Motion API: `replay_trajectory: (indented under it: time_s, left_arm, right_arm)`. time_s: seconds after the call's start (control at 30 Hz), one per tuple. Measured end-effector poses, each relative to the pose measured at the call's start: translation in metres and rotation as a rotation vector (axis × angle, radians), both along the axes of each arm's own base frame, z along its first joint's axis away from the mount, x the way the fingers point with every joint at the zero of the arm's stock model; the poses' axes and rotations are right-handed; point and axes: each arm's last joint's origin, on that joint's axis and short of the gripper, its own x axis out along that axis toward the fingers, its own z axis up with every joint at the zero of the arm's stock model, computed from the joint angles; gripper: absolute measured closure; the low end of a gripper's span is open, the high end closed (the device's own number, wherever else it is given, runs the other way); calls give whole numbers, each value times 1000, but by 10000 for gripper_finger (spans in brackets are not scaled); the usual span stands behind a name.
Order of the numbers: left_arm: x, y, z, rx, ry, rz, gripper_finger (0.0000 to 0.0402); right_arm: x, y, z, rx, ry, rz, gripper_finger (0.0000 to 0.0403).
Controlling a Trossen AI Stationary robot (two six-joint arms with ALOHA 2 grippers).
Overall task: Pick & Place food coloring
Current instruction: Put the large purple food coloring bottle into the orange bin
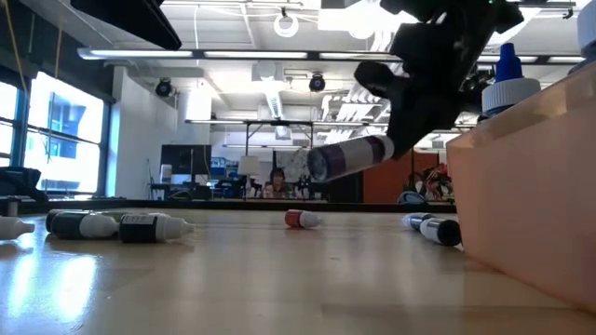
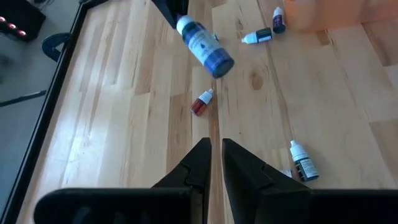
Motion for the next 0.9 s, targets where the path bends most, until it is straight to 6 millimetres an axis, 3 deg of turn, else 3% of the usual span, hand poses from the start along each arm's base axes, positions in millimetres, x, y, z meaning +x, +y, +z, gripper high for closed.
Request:
replay_trajectory:
  time_s: [0.23, 0.53, 0.7, 0.9]
  left_arm:
    - [3, 1, 4, 30, -75, 61, 365]
    - [2, 2, 4, 57, -85, 88, 365]
    - [2, 2, 3, 55, -70, 77, 365]
    - [2, 2, 3, 88, -60, 52, 365]
  right_arm:
    - [-11, -1, 6, -105, 39, -27, 372]
    - [-22, -15, 8, -816, 267, 75, 368]
    - [-23, -18, 12, -1092, 422, 204, 371]
    - [-23, -21, 11, -1110, 477, 297, 371]
